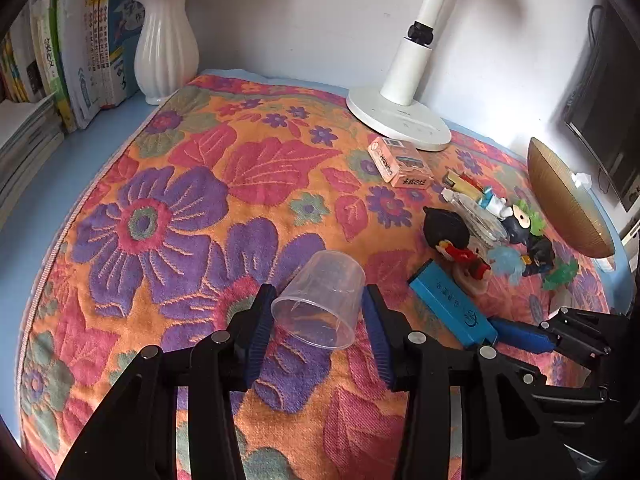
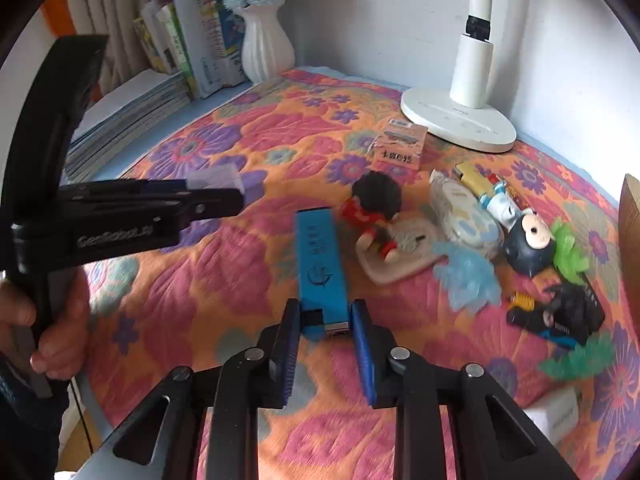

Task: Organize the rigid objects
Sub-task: 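Grasp the clear plastic cup with the left tool while the right tool grasps the blue lighter, then carry the cup and lighter over the amber glass bowl and open both tools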

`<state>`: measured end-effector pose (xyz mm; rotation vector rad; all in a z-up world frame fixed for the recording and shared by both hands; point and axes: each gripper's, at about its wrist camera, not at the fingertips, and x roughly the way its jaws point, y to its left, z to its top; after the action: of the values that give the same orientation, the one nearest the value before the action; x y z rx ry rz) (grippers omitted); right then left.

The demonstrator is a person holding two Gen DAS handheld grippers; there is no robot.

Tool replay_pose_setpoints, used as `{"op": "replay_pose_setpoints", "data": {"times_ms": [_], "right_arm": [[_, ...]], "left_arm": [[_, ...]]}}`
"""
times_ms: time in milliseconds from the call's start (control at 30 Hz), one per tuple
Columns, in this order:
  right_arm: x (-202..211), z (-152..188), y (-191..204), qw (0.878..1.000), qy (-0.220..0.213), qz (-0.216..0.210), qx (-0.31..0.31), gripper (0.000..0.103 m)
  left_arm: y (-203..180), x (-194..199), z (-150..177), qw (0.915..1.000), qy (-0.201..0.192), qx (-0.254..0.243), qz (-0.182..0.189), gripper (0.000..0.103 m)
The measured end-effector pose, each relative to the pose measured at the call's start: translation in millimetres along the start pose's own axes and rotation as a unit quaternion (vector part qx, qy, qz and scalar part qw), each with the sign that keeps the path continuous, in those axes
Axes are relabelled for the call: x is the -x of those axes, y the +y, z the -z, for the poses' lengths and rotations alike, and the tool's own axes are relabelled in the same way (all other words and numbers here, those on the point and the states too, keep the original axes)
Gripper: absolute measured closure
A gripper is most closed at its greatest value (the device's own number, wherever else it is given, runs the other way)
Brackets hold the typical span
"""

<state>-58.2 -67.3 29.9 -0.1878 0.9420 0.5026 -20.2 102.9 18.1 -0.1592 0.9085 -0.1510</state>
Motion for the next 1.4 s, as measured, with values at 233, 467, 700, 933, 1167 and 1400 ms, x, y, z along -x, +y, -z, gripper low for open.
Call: {"op": "replay_pose_setpoints", "data": {"times_ms": [233, 467, 700, 933, 1167, 1400], "right_arm": [[11, 19, 0, 0.999, 0.010, -0.022, -0.032, 0.074], [5, 9, 15, 1.000, -0.007, 0.006, -0.013, 0.080], [97, 32, -59, 0.989, -0.086, 0.066, -0.100, 0.080], [177, 56, -194, 0.942, -0.097, 0.235, -0.221, 0.080], [164, 66, -267, 0.936, -0.033, 0.206, -0.283, 0.080], [154, 69, -282, 0.933, -0.015, 0.189, -0.307, 0.073]], "left_arm": [[-16, 7, 17, 0.9998, 0.006, -0.017, 0.008, 0.062], [-29, 14, 18, 0.9994, 0.000, -0.034, -0.009, 0.062], [-106, 47, -11, 0.9936, -0.056, -0.090, 0.037, 0.062], [-256, 30, -59, 0.9724, -0.080, -0.181, 0.124, 0.062], [-333, -36, -72, 0.9688, -0.013, -0.204, 0.141, 0.062], [-340, -43, -67, 0.9743, 0.001, -0.190, 0.121, 0.034]]}}
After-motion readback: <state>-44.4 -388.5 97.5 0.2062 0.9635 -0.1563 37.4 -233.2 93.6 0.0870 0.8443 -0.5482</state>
